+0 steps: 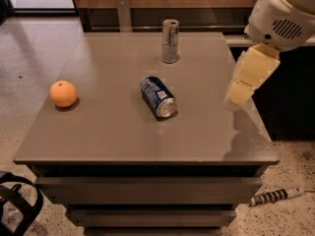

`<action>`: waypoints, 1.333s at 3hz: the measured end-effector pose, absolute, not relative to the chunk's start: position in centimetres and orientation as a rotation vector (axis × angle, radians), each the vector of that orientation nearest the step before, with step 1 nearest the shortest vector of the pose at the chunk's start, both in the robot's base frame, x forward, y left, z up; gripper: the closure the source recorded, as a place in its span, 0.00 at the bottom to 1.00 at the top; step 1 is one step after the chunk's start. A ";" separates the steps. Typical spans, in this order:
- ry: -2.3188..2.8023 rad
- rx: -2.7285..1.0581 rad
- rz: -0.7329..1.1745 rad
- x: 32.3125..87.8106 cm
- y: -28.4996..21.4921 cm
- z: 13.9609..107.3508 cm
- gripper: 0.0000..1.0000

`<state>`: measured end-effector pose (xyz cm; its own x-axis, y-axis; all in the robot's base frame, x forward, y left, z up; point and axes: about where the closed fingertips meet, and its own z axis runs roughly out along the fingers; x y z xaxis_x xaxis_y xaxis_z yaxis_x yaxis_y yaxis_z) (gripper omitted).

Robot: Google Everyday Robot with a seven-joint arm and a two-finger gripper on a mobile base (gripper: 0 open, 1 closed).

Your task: Place pepsi can upright

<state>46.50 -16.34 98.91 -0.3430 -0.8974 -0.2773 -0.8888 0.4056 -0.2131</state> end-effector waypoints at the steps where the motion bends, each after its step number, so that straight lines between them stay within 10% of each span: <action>1: 2.408 -1.426 -0.001 48.7 -13.5 98.8 0.00; 4: 2.746 -0.906 0.081 57.6 -7.3 93.6 0.00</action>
Offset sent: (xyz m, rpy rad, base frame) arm 0.0896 0.0869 -0.0130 0.1680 0.0815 -0.4634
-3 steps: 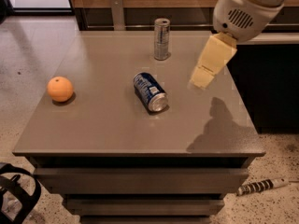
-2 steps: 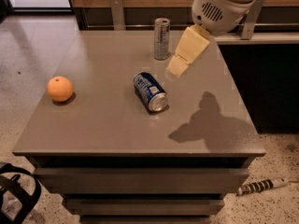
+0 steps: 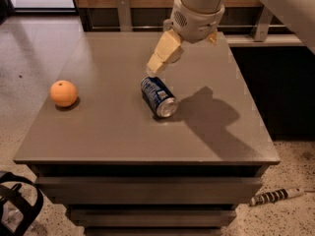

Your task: Place pepsi can upright

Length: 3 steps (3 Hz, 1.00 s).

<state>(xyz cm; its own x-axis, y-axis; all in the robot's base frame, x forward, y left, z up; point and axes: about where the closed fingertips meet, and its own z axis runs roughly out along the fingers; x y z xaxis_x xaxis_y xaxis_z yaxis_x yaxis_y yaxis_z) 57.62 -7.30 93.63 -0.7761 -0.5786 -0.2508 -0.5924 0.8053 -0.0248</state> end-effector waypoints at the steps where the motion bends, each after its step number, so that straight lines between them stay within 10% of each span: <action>1: 2.768 -0.809 0.099 57.7 -7.1 93.7 0.00; 3: 2.822 -0.809 0.056 58.5 -5.8 91.6 0.00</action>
Offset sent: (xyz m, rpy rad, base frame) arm 0.0112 0.0060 -0.0109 -0.0313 0.0477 -0.0852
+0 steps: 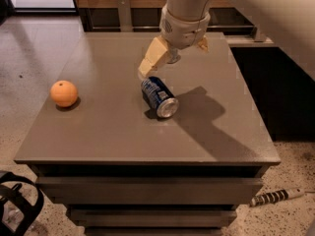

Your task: Place pepsi can upright

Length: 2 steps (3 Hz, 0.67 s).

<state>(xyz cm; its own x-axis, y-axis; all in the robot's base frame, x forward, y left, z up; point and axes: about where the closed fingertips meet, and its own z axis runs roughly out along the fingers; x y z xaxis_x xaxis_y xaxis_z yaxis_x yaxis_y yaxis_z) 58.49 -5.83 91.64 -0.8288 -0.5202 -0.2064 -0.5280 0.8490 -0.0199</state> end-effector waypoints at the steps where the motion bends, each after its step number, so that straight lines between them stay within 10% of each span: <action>1: 2.880 -0.840 -0.027 58.7 -4.2 89.3 0.00; 2: 2.932 -0.854 -0.091 58.7 -3.5 87.3 0.00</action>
Offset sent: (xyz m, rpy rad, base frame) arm -0.0073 0.0219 -0.0641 -0.2187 0.1742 -0.0075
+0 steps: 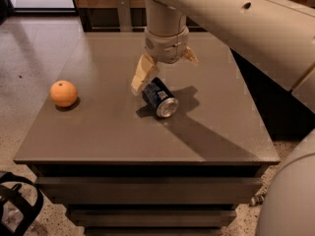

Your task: Place pepsi can upright

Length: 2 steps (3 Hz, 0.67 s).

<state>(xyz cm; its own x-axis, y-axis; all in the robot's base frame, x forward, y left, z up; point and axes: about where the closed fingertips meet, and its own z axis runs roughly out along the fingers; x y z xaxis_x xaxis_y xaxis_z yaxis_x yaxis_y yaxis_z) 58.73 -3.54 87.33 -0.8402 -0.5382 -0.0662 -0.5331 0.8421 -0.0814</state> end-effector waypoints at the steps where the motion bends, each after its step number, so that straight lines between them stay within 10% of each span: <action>1: 2.961 -0.852 -0.109 58.3 -3.3 86.1 0.00; 2: 2.983 -0.877 -0.082 57.8 -2.5 84.6 0.00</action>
Offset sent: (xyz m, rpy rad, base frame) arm -0.0268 0.0128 -0.0439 -0.0252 0.1310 0.0124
